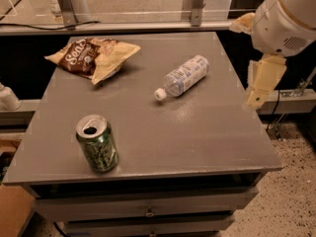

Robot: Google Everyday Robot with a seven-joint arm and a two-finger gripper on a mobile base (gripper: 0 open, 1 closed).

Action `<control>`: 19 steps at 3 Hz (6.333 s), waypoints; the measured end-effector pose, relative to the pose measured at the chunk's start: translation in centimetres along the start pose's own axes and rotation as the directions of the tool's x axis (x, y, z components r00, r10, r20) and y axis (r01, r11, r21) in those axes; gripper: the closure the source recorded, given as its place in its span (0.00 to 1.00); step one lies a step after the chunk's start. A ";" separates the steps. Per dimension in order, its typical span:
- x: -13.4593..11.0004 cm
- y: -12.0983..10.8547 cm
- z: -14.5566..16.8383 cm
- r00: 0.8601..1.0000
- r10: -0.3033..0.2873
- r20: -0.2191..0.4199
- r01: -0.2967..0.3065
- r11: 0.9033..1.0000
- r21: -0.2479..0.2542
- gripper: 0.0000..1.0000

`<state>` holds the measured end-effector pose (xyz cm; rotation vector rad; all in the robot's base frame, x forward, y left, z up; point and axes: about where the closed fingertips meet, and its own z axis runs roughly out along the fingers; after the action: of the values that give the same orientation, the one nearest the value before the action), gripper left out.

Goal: Place blue plastic bottle upright

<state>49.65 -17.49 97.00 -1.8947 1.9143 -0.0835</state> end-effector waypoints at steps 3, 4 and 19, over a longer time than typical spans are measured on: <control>-2.4 -4.8 7.0 0.931 -0.360 0.056 0.363 0.931 -0.047 0.00; -3.6 -5.7 9.5 0.883 -0.460 0.092 0.467 0.881 -0.076 0.00; -8.0 -7.3 3.6 0.654 0.288 0.699 -0.246 0.955 -0.164 1.00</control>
Offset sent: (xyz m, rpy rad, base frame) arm 0.0798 0.0347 -0.0414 -0.1087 -0.0620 0.3841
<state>57.44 -9.32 98.44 -1.3297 1.5900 0.7162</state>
